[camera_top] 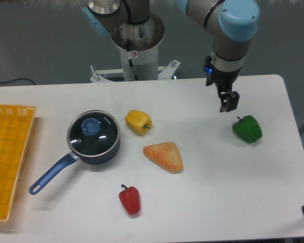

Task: Open the lid
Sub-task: 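Move the gripper from above the green pepper toward the saucepan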

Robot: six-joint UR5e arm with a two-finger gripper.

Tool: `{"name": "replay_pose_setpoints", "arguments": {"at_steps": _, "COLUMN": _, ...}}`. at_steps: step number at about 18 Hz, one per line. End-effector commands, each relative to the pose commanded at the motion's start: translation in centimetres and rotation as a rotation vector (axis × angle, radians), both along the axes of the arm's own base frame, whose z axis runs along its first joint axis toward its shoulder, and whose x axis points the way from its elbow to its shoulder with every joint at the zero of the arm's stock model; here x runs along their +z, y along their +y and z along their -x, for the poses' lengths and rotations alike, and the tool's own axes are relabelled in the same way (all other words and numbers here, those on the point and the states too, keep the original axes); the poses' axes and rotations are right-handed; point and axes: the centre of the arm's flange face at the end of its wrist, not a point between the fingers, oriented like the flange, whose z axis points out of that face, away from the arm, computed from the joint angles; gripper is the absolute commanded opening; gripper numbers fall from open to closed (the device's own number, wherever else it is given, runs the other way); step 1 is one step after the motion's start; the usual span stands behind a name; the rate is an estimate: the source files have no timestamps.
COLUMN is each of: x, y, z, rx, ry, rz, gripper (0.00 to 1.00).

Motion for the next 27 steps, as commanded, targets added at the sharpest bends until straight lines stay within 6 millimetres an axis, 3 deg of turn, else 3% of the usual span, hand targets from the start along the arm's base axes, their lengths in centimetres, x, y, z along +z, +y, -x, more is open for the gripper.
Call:
{"name": "replay_pose_setpoints", "arguments": {"at_steps": 7, "x": 0.0, "y": 0.6, "z": -0.6, "rx": -0.009, "ry": -0.006, "rz": -0.009, "gripper": 1.0}}
{"name": "replay_pose_setpoints", "arguments": {"at_steps": 12, "x": -2.7, "y": 0.4, "z": -1.4, "rx": 0.008, "ry": -0.045, "rz": 0.015, "gripper": 1.0}}
{"name": "replay_pose_setpoints", "arguments": {"at_steps": 19, "x": -3.3, "y": 1.0, "z": -1.7, "rx": 0.099, "ry": -0.065, "rz": 0.0, "gripper": 1.0}}
{"name": "replay_pose_setpoints", "arguments": {"at_steps": 27, "x": -6.1, "y": 5.9, "z": -5.4, "rx": 0.403, "ry": -0.057, "rz": 0.01, "gripper": 1.0}}
